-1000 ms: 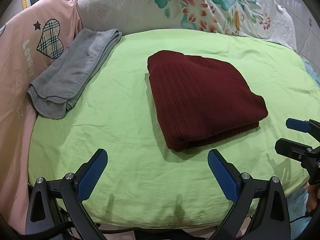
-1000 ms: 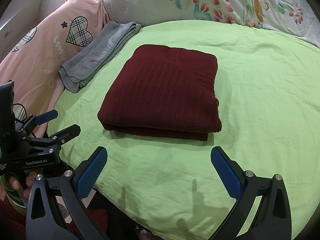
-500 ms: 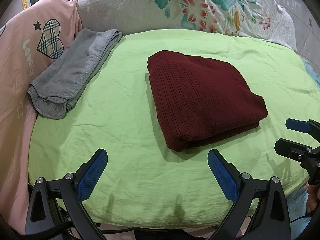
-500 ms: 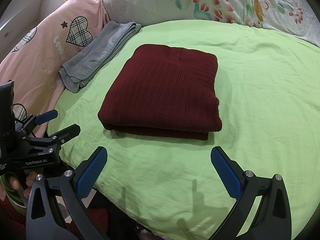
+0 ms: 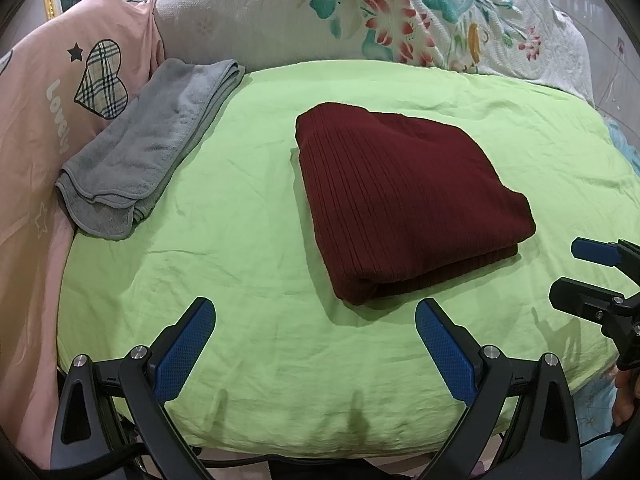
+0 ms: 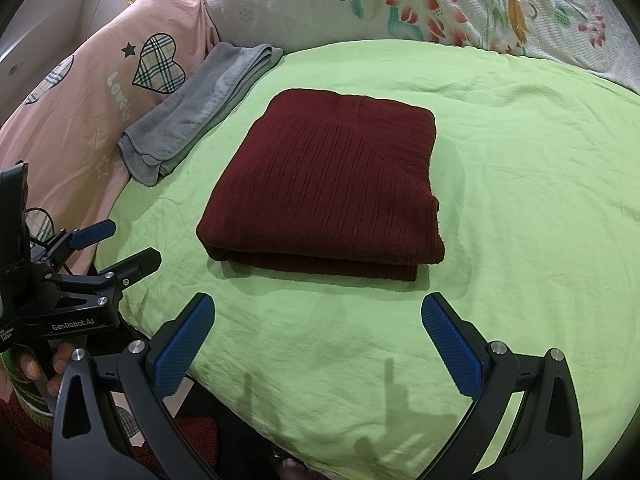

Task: Fold large clothes

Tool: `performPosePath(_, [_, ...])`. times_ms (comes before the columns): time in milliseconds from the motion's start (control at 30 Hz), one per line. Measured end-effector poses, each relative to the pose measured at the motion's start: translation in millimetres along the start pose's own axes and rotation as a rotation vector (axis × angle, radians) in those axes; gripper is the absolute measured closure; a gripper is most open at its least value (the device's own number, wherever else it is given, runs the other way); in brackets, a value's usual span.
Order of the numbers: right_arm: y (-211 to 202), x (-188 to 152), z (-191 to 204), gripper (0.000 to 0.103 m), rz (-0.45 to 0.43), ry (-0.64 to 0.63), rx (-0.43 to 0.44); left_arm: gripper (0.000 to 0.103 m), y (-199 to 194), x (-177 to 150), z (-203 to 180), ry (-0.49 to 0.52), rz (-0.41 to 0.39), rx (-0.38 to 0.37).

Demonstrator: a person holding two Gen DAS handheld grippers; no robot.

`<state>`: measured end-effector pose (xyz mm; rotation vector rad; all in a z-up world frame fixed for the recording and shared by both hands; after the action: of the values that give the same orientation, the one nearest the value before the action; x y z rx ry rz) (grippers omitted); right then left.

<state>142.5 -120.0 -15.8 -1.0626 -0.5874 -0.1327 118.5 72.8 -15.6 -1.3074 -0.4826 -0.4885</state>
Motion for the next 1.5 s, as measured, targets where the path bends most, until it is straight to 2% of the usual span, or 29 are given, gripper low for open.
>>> performPosePath(1133, [-1.9,12.1,-4.5,0.000,0.000,0.001,0.004,0.002,-1.4,1.7,-2.3,-0.002,-0.002,0.002])
performPosePath(1500, [0.8,21.8,-6.8,0.000,-0.005,0.000,-0.002,0.003,4.9,15.8,0.6,0.013,-0.017,0.018])
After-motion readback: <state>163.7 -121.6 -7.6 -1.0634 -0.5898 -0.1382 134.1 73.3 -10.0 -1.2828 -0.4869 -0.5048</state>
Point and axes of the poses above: each gripper's, at about its wrist camera, not at the fingertips, and y roughly the way its jaws point, z to its left, x to its top, the point moved 3 cm from there along y, roughly the way its jaws point, and after that the axes turned 4 degrees about x, right-handed, at the moved point
